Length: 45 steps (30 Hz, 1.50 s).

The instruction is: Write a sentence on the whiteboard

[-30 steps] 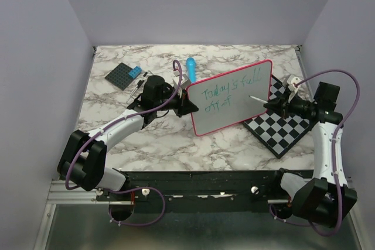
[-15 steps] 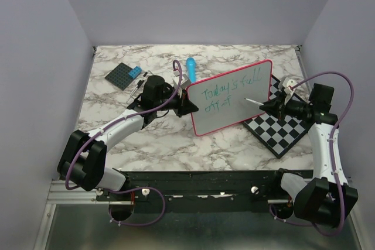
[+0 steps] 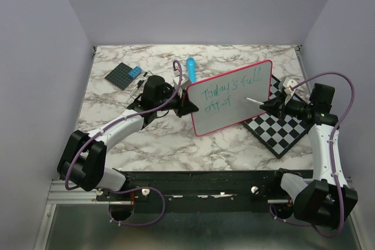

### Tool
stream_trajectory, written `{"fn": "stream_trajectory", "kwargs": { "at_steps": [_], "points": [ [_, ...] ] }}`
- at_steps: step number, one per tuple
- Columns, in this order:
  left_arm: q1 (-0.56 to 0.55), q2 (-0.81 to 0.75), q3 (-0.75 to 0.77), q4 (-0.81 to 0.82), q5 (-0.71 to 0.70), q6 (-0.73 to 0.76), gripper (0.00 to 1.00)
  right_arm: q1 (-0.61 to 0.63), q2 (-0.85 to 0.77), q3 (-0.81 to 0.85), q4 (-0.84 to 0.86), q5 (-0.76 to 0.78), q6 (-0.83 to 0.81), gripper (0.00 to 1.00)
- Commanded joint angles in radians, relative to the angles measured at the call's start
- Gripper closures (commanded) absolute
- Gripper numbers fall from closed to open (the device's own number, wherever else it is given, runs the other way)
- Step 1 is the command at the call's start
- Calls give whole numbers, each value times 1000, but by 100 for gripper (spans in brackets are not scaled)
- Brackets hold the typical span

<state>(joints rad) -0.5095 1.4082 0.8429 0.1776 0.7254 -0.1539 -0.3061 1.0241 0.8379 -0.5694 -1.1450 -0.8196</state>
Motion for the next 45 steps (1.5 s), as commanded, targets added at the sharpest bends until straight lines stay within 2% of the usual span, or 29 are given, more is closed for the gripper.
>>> {"fn": "stream_trajectory", "kwargs": {
  "at_steps": [1,12,22,28,37,45],
  "points": [
    [-14,18,-16,-168,-84,54,100,5,-10,6,22,2,20,99],
    [-20,17,-18,-167,-90,53,100,5,5,20,-81,-59,-116,100],
    [-20,23,-16,-167,-87,51,100,45,11,-7,-41,-36,-217,99],
    [-21,20,-21,-167,-87,54,100,102,93,40,-28,7,-201,100],
    [-21,31,-16,-168,-84,57,100,116,91,30,138,53,-63,100],
    [-21,32,-15,-171,-84,62,100,116,120,56,181,65,-3,100]
  ]
}}
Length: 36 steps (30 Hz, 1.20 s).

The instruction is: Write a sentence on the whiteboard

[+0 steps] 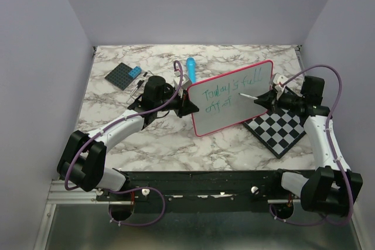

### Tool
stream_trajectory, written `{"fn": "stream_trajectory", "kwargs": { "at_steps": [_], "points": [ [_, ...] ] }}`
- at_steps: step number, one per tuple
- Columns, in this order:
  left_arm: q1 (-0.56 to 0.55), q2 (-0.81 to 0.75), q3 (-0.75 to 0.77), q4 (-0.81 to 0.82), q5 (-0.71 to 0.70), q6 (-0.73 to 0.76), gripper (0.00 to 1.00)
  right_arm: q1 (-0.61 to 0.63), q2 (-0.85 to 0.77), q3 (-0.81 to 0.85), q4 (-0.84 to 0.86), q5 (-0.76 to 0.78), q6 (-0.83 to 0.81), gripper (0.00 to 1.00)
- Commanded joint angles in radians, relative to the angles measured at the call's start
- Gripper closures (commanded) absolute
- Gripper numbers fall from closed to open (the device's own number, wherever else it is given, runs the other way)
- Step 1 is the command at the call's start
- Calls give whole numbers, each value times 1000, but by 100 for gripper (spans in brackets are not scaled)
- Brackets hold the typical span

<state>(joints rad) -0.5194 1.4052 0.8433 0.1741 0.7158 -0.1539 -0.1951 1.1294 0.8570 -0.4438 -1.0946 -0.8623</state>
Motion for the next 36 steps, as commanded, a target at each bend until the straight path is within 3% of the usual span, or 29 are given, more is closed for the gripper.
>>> {"fn": "stream_trajectory", "kwargs": {
  "at_steps": [1,36],
  "points": [
    [-11,38,-13,-168,-75,62,100,5,17,36,63,15,46,100],
    [-11,40,-13,-173,-78,73,100,5,63,-30,-118,87,-161,99]
  ]
}}
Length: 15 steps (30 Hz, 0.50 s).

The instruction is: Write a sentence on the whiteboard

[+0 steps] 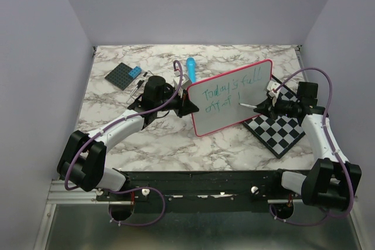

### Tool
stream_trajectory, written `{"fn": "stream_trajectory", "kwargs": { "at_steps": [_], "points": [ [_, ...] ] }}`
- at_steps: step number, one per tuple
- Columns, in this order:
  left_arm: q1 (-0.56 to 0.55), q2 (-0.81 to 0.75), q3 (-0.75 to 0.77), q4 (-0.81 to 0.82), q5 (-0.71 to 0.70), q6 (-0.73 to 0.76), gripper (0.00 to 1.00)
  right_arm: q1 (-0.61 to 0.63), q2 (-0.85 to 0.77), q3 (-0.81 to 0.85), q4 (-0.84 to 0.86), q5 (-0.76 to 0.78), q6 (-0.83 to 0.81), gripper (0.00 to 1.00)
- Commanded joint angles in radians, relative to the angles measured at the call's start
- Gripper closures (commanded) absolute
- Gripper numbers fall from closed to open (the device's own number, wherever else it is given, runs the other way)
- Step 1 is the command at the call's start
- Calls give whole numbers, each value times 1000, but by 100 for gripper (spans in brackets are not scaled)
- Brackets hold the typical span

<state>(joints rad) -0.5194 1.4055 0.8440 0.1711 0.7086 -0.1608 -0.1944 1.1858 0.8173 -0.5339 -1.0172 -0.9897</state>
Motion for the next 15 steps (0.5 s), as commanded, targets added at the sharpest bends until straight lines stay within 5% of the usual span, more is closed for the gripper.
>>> {"fn": "stream_trajectory", "kwargs": {
  "at_steps": [1,15],
  "points": [
    [-11,39,-14,-170,-70,79,100,6,5,16,-28,3,-29,99],
    [-11,38,-13,-170,-70,79,100,6,15,115,-11,-44,57,99]
  ]
}}
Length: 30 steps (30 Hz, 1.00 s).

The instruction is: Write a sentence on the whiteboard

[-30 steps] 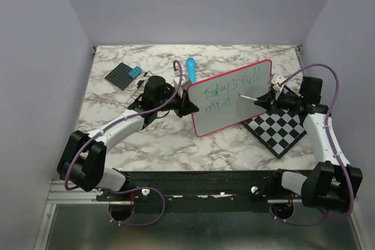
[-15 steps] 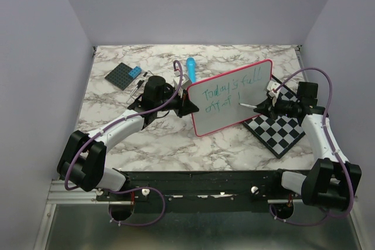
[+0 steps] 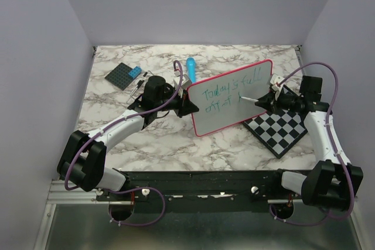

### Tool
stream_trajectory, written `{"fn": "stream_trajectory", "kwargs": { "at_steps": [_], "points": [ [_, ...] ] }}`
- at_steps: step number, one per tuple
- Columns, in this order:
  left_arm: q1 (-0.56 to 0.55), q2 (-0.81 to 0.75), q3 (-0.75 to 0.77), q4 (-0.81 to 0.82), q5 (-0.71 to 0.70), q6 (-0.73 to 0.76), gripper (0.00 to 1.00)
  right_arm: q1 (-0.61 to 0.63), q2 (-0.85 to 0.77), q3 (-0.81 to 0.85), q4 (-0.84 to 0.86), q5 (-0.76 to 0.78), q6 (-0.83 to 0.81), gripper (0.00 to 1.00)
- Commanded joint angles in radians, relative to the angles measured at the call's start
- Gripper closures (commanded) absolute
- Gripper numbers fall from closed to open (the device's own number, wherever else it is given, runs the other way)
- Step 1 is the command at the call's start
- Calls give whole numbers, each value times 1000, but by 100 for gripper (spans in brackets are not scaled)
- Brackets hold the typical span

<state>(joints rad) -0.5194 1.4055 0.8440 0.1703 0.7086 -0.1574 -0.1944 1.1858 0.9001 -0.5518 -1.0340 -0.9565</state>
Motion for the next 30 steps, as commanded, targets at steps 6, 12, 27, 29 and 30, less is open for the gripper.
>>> {"fn": "stream_trajectory", "kwargs": {
  "at_steps": [6,12,27,29,30],
  "points": [
    [-11,36,-13,-169,-67,76,100,6,20,28,12,-24,27,99],
    [-11,35,-14,-169,-69,78,100,3,6,31,44,5,62,99],
    [-11,38,-14,-169,-67,79,100,-39,21,28,24,5,21,100],
    [-11,38,-13,-169,-66,79,100,-39,31,25,-13,3,-19,99],
    [-11,38,-13,-169,-66,81,100,-39,34,22,-23,6,-31,99]
  ]
}}
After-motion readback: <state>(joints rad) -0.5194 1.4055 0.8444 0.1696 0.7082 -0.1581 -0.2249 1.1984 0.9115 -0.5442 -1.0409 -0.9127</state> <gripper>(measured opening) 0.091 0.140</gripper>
